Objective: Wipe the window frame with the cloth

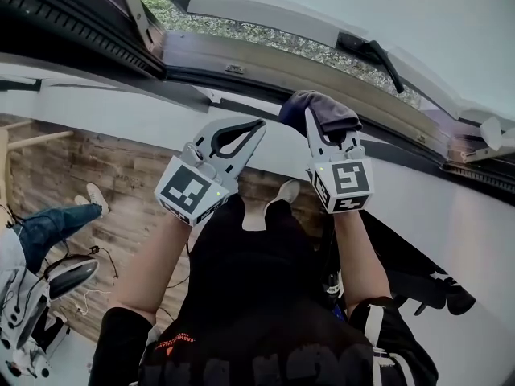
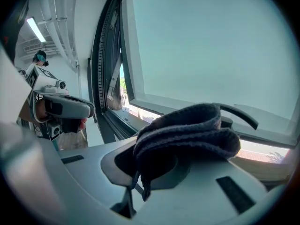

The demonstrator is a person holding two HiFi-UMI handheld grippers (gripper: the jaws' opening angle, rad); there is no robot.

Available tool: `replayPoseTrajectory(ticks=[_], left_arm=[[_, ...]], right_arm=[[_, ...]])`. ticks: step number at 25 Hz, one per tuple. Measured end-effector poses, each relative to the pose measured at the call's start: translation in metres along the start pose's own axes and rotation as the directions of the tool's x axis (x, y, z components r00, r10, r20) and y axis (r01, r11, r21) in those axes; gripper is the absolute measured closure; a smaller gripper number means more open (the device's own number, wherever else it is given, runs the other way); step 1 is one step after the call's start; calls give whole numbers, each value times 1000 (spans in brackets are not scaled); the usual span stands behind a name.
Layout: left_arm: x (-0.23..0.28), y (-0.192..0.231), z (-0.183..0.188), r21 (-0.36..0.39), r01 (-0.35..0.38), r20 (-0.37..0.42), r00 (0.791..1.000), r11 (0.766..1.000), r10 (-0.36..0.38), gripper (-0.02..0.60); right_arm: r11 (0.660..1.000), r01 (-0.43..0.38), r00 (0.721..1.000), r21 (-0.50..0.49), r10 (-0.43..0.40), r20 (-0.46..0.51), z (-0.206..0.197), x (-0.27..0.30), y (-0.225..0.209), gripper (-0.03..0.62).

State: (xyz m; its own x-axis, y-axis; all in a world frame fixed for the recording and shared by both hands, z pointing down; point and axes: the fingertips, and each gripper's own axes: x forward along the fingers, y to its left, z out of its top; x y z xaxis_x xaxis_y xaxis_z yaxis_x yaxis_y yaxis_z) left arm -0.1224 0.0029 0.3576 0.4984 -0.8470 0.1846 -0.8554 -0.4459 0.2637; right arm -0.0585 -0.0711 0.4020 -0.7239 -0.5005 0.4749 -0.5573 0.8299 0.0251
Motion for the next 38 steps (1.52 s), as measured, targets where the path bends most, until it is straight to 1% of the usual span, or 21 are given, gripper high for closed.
replayPoseTrajectory(ticks=[2,4,7,10,12,17,20,24,28,32,38], left_arm=[[-6,8,-1,23,-15,-3,1000,1000,15,560],[-13,17,-3,27,-42,-17,999,999,42,560],[-22,22,-3,27,-39,10,999,999,39,560],[-33,32,-4,32,-70,3,998,997,70,560],[-39,35,-5,35,-71,19,997,997,70,560],[-53,46,-11,4,-98,2,995,995,98,560],[-61,53,-12,4,-113,-9,994,994,113,560],[-70,62,-9,2,-136,37,990,991,136,560],[-78,68,-10,-19,-150,34,988,988,151,560],[-86,77,-13,-8,-163,44,986,987,163,560],[-102,93,-17,-31,-202,35,979,979,203,560]], right_arm=[[1000,-14,1000,-5,14,1,3,7,8,562],[999,-31,1000,-12,31,4,7,13,17,562],[998,-58,998,-25,58,9,12,23,31,562],[996,-82,997,-36,82,13,18,32,43,562],[995,-96,995,-42,97,15,22,38,52,562],[990,-131,991,-51,132,20,31,52,72,562],[987,-150,988,-58,151,25,37,60,84,562],[984,-169,985,-64,171,26,41,70,96,562],[980,-187,982,-70,190,26,46,78,107,562],[975,-208,977,-80,211,26,50,88,120,562],[966,-241,969,-92,244,26,58,105,142,562]])
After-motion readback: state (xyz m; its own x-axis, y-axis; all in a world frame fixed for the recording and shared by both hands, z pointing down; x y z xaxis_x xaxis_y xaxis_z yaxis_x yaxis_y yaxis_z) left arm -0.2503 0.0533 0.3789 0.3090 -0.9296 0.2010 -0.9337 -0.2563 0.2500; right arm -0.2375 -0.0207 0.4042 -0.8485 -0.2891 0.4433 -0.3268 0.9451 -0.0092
